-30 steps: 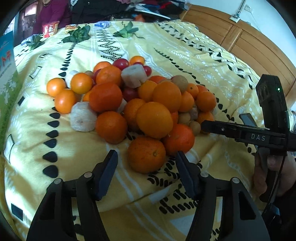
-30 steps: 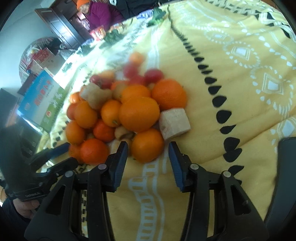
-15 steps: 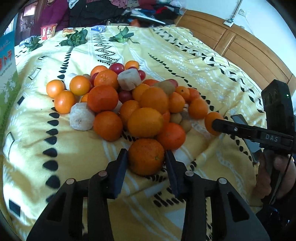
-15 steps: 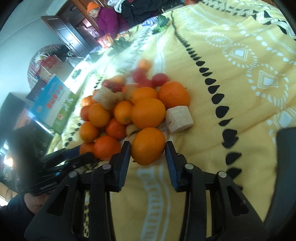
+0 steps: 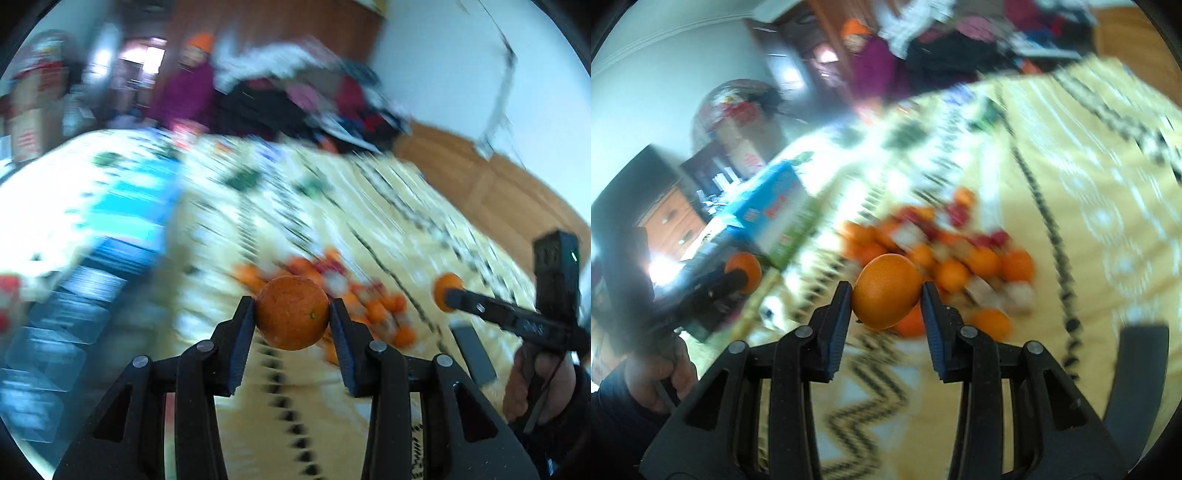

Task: Organize fruits
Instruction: 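Carry both held oranges over the steel bowl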

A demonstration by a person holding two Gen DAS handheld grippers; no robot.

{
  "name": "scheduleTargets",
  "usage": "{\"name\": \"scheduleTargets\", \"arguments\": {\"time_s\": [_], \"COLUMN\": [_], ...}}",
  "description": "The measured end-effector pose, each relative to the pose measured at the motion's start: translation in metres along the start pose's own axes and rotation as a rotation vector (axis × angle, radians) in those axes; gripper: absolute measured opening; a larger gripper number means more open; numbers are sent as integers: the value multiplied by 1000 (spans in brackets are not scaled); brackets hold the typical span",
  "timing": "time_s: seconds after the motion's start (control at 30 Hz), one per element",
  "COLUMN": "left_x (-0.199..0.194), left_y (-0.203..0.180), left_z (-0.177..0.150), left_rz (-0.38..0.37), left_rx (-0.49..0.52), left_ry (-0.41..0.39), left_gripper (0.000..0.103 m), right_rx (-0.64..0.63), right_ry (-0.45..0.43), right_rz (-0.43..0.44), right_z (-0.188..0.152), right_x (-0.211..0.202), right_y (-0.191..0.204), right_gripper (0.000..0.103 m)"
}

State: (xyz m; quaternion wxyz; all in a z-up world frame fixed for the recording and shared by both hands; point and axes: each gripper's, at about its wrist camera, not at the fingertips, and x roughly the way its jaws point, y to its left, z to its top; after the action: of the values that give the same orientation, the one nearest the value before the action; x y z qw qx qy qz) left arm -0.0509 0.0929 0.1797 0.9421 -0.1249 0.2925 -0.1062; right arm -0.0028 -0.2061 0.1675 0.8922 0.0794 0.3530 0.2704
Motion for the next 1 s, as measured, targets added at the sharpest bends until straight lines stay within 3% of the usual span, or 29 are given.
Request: {"name": "scheduleTargets", "arguments": {"time_s": [0.23,0.43,0.57,0.73,1.0], "left_x": [-143,-209,-215,-205,-197], "left_y": [123,233,279,311,336], "left_z": [21,-13,-46,-69,-78], "left_rz": [281,465,504,519,518], "left_rx": [-188,-421,-517,-591,-650], "left_ry": [-210,-207,-139,-61,14], "left_gripper": [42,42,42,42,42], "right_rx": [-223,-327,-362,-379,-396], "right_ry": [-17,68,176,307,440], "right_rz": [215,419,485,510,486], "right_z": [43,44,27,-3,-32], "right_x": [24,72,120,175,213], "right_y": [144,269,339,391,412], "right_gripper": [39,39,39,39,39]}}
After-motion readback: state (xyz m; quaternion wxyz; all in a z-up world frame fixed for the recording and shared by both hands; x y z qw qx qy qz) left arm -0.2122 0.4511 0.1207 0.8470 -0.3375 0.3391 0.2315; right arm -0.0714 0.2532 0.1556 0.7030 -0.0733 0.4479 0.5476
